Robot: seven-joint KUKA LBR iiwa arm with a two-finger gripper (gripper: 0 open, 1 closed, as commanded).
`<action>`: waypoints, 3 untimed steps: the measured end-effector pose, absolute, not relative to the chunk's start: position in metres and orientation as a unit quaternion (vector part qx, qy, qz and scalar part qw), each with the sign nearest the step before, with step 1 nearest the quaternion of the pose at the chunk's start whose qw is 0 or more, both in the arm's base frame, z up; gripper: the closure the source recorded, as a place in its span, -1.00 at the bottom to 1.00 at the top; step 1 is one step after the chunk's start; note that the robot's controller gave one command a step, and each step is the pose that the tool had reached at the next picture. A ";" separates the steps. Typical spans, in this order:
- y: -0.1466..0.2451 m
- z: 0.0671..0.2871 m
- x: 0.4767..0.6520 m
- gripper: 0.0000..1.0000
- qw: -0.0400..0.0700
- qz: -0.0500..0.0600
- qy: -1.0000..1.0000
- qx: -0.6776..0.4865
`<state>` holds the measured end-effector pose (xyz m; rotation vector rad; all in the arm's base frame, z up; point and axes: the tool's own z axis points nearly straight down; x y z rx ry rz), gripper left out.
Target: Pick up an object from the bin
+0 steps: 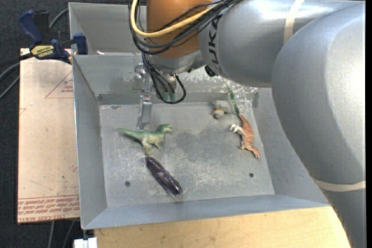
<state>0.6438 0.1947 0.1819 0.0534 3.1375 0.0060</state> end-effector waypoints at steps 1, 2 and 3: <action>0.218 0.210 0.631 -1.00 -0.001 0.001 0.993 0.114; 0.214 0.149 0.619 -1.00 0.004 0.002 1.000 -0.016; 0.194 0.113 0.623 -1.00 0.001 0.002 1.000 -0.030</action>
Offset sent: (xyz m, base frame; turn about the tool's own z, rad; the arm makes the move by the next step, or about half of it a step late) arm -0.0318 0.0143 -0.0793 -0.2091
